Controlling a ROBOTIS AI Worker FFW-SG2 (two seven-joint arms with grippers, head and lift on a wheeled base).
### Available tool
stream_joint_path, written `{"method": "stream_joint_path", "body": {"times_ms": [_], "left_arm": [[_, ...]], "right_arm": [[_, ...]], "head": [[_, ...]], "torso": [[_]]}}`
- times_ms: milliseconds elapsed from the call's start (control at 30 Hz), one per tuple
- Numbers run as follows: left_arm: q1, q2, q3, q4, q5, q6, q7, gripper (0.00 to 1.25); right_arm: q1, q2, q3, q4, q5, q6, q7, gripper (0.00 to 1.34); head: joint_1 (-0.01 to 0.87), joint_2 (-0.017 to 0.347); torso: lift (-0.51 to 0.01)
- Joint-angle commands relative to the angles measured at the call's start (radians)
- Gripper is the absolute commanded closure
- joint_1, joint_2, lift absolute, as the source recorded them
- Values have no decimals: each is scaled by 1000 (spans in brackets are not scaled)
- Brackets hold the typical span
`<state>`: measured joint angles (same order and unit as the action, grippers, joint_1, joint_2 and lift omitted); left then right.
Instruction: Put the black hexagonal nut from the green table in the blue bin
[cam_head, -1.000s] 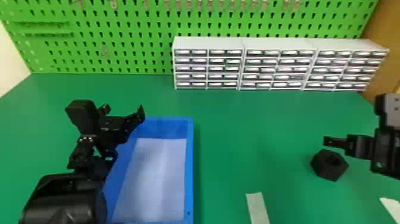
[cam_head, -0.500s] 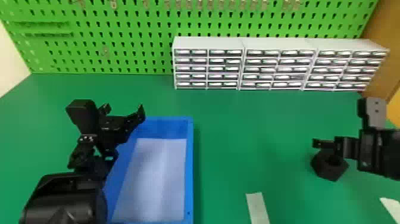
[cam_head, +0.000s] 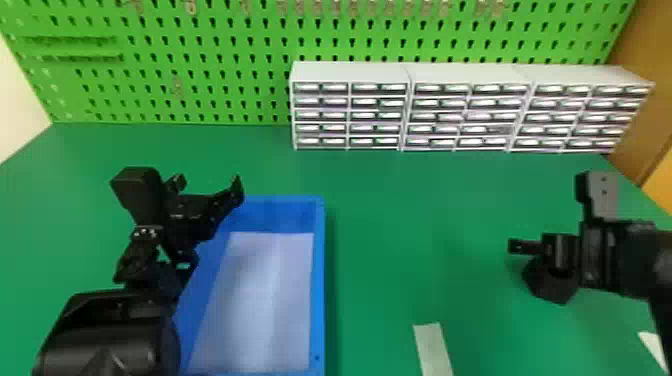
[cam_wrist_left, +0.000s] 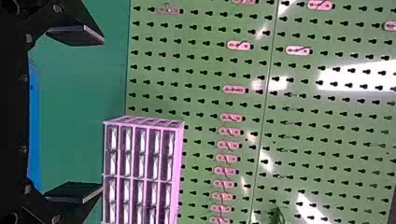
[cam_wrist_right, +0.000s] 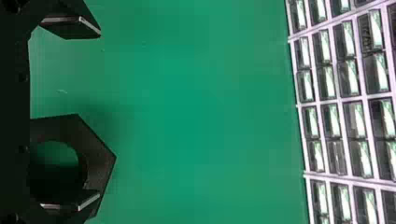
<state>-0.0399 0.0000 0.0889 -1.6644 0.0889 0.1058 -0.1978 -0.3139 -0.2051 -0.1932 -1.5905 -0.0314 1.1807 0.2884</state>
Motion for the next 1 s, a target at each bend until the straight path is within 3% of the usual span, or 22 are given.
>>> {"method": "stream_joint_path", "body": {"times_ms": [0,233,633,967], "left_arm": [[0,-3,0,0,0,0,0,171],[0,-3,-2,2,-1,0,0,171],[3,-3,2,3,-3,0,0,171],[2,-3,2,5,-6,0,0,171]], "right_arm": [[-21,10,15,32,10,-7,0,99],[-37,23,20,78,10,-7,0,102],[-42,36,18,87,-1,28,0,102],[-33,52,3,89,47,71,0,102]], "head": [[686,51],[686,51],[686,51],[686,51]], "torso": [[-97],[-97],[-97],[-97]]}}
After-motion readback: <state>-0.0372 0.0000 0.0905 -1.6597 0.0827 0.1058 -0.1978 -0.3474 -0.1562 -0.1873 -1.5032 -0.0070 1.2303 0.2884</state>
